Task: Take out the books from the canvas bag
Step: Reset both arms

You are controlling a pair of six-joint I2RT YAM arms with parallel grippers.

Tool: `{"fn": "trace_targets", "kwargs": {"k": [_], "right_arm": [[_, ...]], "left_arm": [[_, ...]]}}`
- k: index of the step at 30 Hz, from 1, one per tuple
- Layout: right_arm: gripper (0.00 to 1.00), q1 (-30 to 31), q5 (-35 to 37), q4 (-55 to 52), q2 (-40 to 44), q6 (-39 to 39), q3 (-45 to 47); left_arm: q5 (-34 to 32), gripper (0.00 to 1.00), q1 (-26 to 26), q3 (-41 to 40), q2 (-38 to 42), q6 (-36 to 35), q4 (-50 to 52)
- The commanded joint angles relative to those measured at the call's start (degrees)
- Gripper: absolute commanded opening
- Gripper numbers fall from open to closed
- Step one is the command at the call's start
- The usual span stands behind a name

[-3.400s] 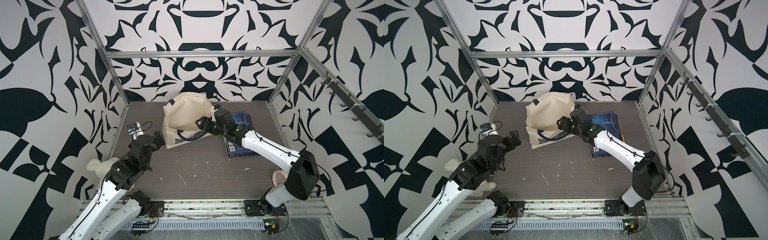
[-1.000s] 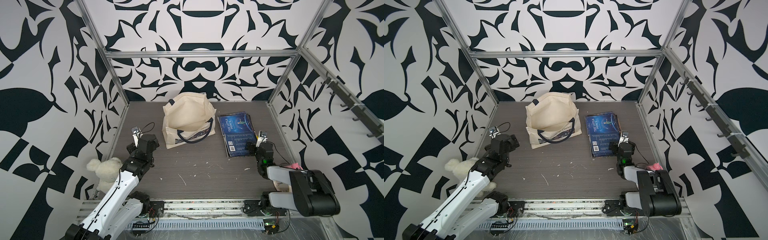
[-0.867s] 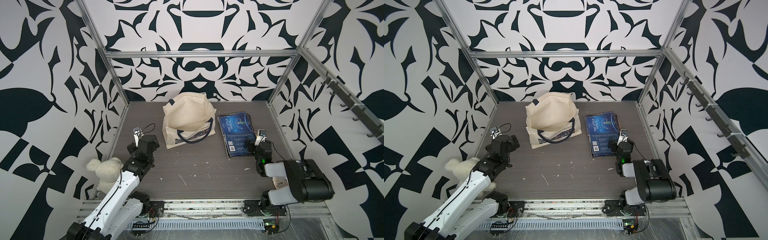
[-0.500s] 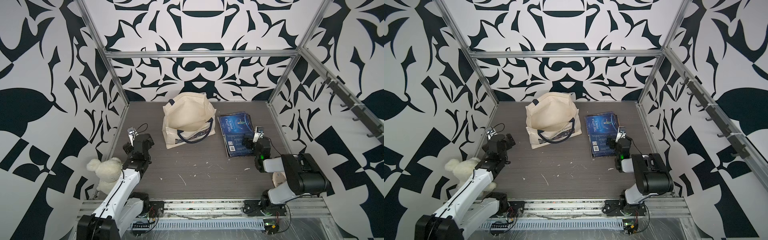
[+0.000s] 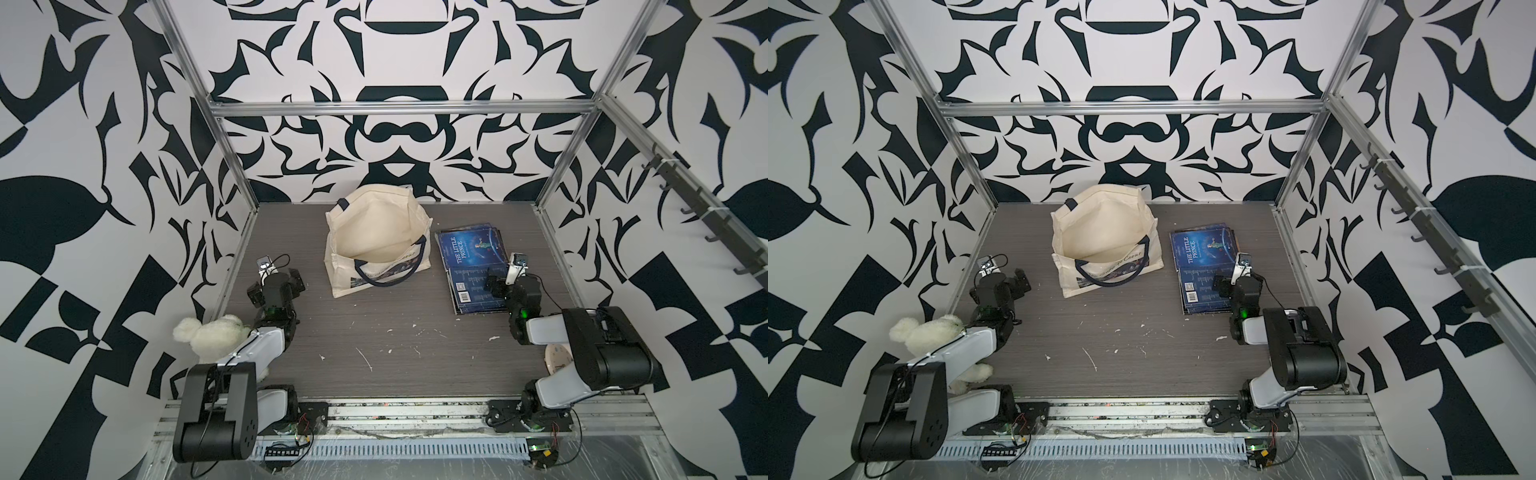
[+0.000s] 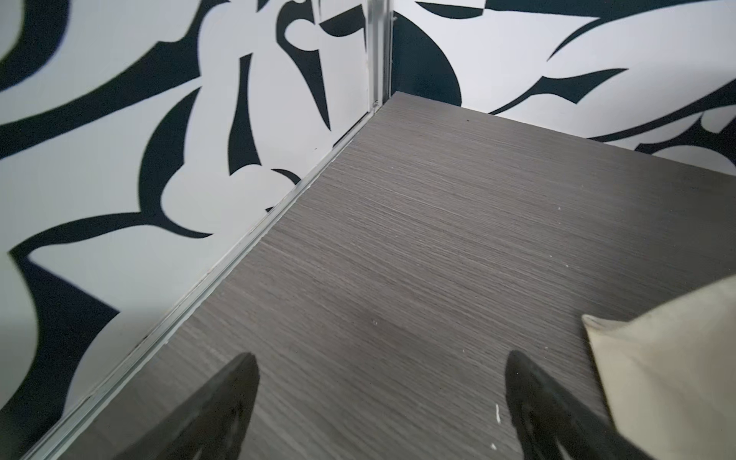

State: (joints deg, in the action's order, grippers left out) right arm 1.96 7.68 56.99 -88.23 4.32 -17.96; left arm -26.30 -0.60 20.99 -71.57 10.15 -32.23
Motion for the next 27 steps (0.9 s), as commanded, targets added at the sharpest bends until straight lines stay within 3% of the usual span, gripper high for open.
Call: {"fn": "trace_targets", "kwargs": {"k": [1,4,7,10,27], "right_arm": [[1.00,0.0,-0.6,-3.0,0.0,-0.8,-0.8],[1.00,0.0,-0.8,-3.3,-0.1,-1.0,-1.0],[1.00,0.0,-0.9,-3.4,0.0,-1.1,-1.0],[1.00,0.0,-0.9,-3.4,-0.1,-1.1,-1.0],[1.00,0.0,-0.9,-3.5,0.0,-1.1,-1.0]], "left_arm": [[4.9,0.99,0.3,0.9,-5.7,-2.8,-8.3],[4.8,0.99,0.6,1.1,-10.1,-2.7,-11.8],[13.0,0.99,0.4,2.0,-14.6,-6.9,-14.7],[16.9,0.99,3.2,2.0,-16.5,-4.4,-15.1],[17.2,0.99,3.5,1.0,-16.9,-4.3,-18.0]]}}
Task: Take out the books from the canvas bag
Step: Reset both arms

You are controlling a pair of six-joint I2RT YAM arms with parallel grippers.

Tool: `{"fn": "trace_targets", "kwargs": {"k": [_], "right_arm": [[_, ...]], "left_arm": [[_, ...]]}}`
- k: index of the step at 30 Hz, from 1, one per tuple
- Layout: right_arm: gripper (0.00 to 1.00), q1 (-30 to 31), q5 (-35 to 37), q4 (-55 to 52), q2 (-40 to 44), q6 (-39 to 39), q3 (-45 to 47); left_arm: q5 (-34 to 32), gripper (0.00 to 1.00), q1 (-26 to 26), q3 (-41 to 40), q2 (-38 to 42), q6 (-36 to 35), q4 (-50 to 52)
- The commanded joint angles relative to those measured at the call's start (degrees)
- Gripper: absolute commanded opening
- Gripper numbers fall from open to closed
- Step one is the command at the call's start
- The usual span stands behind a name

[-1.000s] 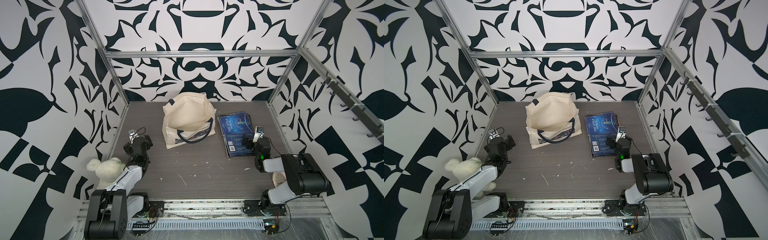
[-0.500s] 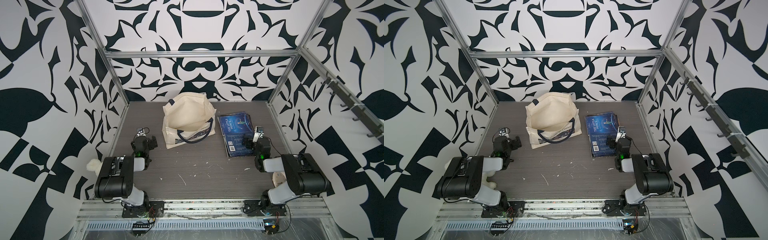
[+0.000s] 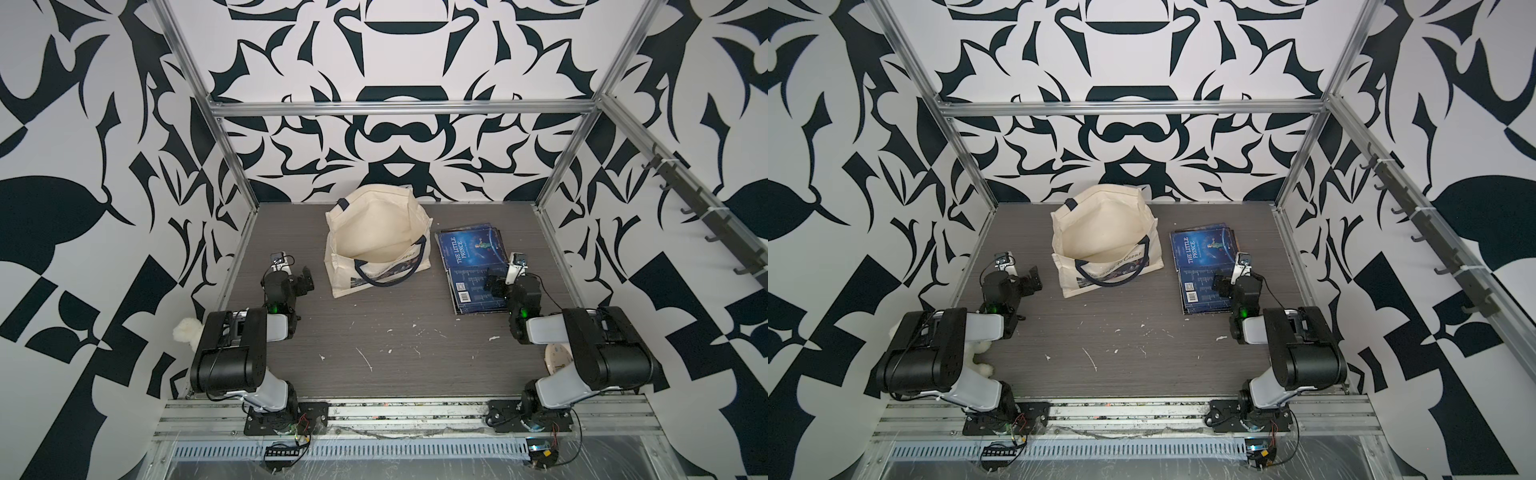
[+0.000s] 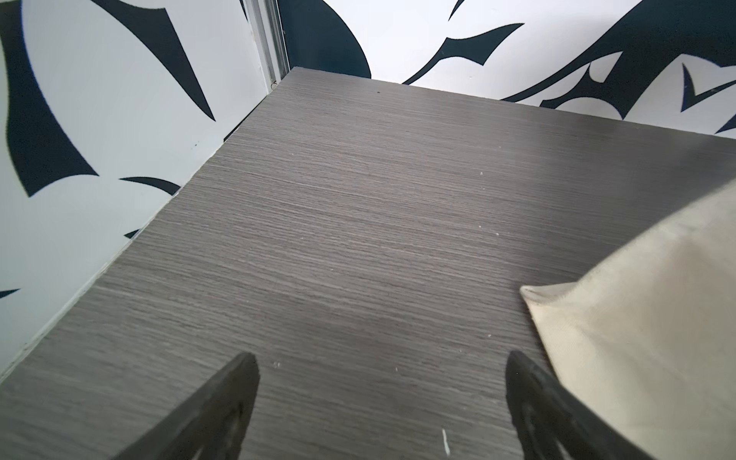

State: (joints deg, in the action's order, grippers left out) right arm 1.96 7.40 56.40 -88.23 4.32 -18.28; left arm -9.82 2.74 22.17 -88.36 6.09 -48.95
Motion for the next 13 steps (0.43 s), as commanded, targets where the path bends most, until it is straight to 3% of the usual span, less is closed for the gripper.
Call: {"fn": "trace_targets", "kwargs": {"k": [1,13], "right_arm": [[1.00,0.0,-0.6,-2.9,0.0,-1.1,-0.7],[1.00,0.1,-0.7,-3.0,0.0,-1.1,-0.6]], "left_arm": [[0.7,0.99,0.2,-0.2,-0.1,-0.2,-1.3],[1.4,0.99,0.3,-0.4,-0.2,-0.5,-1.7]]}}
